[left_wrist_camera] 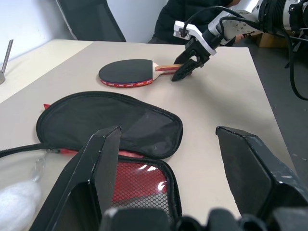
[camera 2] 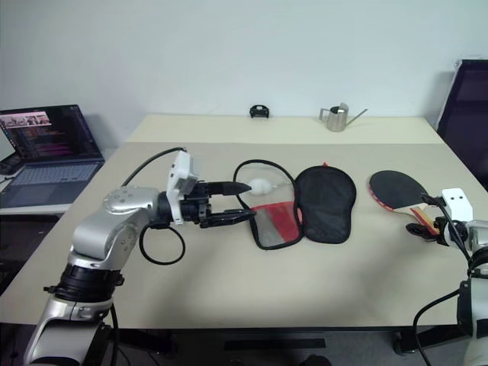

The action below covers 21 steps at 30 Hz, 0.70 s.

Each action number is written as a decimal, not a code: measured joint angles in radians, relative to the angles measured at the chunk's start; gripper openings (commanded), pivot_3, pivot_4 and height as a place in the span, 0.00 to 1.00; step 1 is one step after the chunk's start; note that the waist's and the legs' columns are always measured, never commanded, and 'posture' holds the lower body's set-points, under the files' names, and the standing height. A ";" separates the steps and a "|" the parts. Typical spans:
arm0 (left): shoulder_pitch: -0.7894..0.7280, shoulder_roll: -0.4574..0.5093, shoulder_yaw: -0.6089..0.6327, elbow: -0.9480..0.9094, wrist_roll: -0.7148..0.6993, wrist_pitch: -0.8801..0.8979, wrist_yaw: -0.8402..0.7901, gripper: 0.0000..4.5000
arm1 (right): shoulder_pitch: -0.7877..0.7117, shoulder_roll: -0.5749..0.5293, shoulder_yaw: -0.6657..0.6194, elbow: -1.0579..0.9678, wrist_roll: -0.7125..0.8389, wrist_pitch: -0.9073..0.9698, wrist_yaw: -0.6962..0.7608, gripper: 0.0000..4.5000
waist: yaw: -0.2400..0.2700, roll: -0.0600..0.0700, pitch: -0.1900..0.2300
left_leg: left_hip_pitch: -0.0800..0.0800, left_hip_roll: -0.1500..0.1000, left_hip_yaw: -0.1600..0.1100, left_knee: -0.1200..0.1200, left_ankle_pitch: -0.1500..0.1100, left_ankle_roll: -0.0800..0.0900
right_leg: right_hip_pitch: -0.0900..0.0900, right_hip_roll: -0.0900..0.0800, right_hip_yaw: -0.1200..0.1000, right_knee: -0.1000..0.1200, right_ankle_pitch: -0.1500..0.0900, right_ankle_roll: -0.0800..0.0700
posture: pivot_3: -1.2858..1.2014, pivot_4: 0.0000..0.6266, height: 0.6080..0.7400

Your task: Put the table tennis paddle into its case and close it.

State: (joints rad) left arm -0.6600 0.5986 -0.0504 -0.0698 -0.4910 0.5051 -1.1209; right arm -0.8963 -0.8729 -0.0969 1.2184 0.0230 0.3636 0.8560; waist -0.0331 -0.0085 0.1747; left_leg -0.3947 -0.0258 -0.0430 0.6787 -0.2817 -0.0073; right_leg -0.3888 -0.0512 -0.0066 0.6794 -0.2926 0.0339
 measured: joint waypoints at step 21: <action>-0.002 -0.017 -0.004 0.025 0.006 -0.014 -0.003 0.76 | 0.129 0.102 -0.038 -0.288 0.055 0.107 -0.087 1.00 | -0.006 -0.005 0.001 | 0.015 0.001 0.004 0.000 -0.002 0.003 | 0.012 0.001 0.004 0.001 0.001 0.000 | 0.52 0.24 1.00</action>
State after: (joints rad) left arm -0.6621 0.5818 -0.0542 -0.0448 -0.4852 0.4915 -1.1238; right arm -0.7671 -0.7710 -0.1353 0.9304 0.0778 0.4704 0.7690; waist -0.0390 -0.0131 0.1753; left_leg -0.3796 -0.0248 -0.0392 0.6788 -0.2838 -0.0038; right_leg -0.3770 -0.0505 -0.0023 0.6800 -0.2916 0.0341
